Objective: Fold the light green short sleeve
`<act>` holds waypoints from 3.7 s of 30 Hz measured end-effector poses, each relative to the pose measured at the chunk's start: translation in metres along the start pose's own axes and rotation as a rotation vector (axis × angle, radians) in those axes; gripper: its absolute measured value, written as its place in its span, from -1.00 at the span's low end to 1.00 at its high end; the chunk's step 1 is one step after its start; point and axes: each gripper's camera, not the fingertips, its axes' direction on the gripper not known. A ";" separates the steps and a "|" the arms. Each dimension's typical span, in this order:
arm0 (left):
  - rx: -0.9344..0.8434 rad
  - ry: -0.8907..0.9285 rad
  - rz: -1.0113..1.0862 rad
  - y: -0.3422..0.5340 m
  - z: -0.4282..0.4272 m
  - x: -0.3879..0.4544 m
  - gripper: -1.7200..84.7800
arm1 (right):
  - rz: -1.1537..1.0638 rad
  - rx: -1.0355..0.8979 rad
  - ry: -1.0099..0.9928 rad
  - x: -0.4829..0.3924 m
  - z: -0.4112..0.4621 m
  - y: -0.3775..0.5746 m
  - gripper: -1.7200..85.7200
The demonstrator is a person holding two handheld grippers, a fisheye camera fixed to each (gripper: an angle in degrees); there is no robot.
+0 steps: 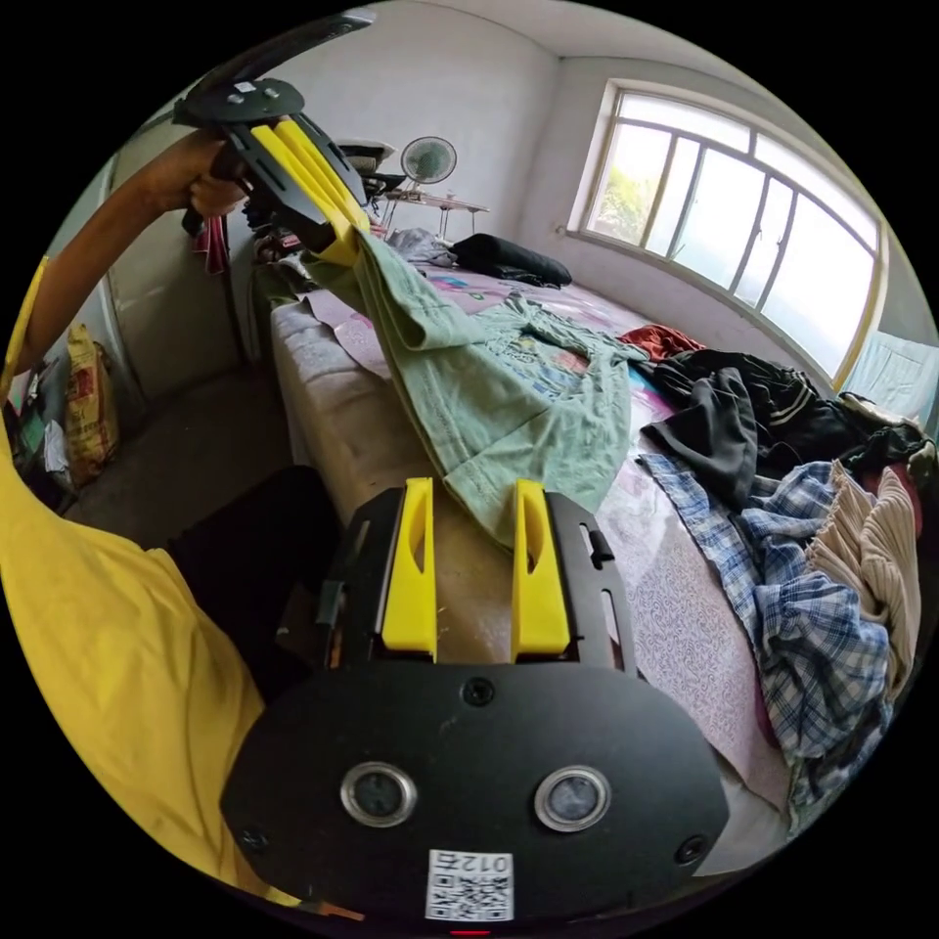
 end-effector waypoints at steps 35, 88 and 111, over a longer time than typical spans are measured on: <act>0.030 0.085 -0.066 0.055 0.032 -0.085 -0.96 | -0.109 -0.067 0.124 -0.055 0.121 0.014 -0.91; -0.002 0.726 -0.269 0.048 0.267 -0.645 -0.94 | -0.409 -0.580 -0.206 0.211 0.468 -0.510 -0.93; 0.211 0.854 -0.685 0.237 0.360 -0.518 -0.69 | 0.449 -0.271 -0.654 0.466 0.347 -0.296 -0.79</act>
